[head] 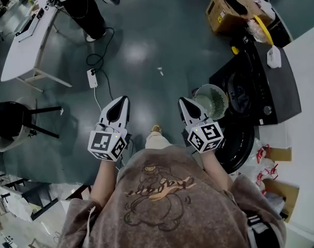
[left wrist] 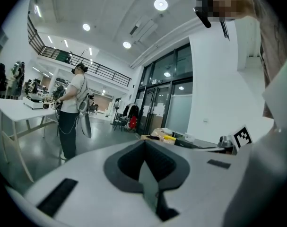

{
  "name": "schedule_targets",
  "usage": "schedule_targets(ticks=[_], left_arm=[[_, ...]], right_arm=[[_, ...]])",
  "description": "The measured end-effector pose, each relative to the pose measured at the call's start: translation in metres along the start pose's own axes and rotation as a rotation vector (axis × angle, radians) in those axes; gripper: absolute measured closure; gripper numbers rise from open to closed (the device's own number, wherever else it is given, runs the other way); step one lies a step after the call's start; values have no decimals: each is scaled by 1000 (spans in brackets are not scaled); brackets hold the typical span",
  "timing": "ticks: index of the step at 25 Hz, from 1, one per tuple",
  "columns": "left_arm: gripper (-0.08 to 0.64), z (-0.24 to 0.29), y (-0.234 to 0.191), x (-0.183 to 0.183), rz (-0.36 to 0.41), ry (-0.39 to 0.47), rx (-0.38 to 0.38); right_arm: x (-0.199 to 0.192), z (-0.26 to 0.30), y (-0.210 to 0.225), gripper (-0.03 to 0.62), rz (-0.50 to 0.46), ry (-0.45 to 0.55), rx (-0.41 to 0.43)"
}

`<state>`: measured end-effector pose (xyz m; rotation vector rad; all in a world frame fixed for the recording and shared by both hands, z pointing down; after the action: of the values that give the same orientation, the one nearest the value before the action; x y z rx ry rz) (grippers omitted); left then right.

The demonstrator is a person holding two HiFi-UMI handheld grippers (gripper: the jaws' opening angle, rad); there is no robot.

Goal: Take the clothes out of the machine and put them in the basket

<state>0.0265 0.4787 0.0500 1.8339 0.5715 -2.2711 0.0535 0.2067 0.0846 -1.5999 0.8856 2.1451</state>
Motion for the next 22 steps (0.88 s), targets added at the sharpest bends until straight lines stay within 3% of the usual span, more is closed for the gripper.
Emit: schedule_targets(ticks=[6, 12, 17, 22], left_arm=[[554, 69, 1, 15, 6, 11, 19], [554, 107, -3, 25, 31, -6, -16], [554, 145, -3, 27, 42, -35, -101], [554, 193, 8, 36, 57, -62, -247]], right_arm=[[23, 40, 55, 595, -9, -4, 46], [41, 64, 77, 595, -4, 6, 31], [46, 70, 91, 595, 20, 26, -37], [50, 63, 110, 595, 49, 59, -177]])
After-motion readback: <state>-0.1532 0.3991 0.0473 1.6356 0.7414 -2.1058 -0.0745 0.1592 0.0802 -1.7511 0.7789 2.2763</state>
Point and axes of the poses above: the fingertips, and each gripper's own axes: z forward along the fingers, y to its right, x out of its top, the point moved 8 cm from there along -z, backward along the fingers, and after that the axes turned 13 degrees about x, right-handed, at the moved point
